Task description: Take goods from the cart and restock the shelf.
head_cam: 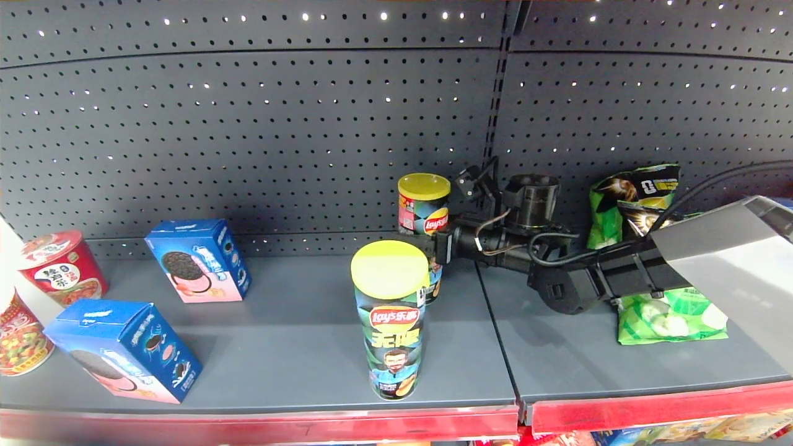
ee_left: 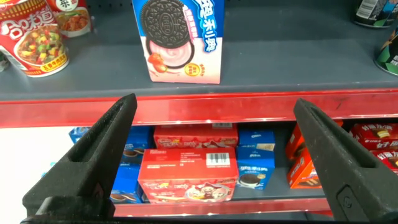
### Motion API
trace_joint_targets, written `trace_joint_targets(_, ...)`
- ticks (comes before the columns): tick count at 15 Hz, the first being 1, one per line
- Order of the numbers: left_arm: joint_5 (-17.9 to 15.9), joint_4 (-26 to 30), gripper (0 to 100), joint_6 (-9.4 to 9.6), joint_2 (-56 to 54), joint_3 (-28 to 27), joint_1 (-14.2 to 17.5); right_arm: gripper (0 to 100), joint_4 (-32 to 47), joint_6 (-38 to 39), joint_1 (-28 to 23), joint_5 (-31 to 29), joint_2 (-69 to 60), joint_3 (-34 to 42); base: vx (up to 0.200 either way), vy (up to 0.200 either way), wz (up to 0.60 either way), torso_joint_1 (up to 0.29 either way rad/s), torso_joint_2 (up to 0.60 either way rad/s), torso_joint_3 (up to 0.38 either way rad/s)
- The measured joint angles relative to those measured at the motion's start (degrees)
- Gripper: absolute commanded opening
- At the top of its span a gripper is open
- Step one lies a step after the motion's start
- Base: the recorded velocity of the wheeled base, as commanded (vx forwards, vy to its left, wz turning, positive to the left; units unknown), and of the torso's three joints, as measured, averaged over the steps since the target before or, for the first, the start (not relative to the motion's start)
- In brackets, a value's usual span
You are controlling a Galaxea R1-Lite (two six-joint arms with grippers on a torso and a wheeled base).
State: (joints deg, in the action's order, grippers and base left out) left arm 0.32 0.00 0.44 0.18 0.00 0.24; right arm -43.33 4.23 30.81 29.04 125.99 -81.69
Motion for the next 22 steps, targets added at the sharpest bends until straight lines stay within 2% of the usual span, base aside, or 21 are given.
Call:
trace_joint_targets(13, -0.02, 0.0, 100, 0.0, 0.0, 0.0, 0.0, 100, 0.02, -0.79, -4.52, -0.09, -18.21, 25.88, 0.0, 0.0, 0.0, 0.0, 0.0, 0.0)
trace_joint_targets(15, 0.0, 0.0, 100, 0.0, 0.0, 0.0, 0.0, 100, -0.02, -0.79, -5.07, -2.22, -21.53, 28.14, 0.0, 0.0, 0.0, 0.0, 0.0, 0.0)
trace_joint_targets(18, 0.01, 0.0, 100, 0.0, 0.0, 0.0, 0.0, 100, 0.55, -0.79, -5.32, -11.41, -28.11, 32.55, 0.0, 0.0, 0.0, 0.0, 0.0, 0.0)
trace_joint_targets(22, 0.01, 0.0, 100, 0.0, 0.0, 0.0, 0.0, 100, 3.25, -2.12, -8.68, -14.86, -41.66, 40.96, 0.0, 0.0, 0.0, 0.0, 0.0, 0.0)
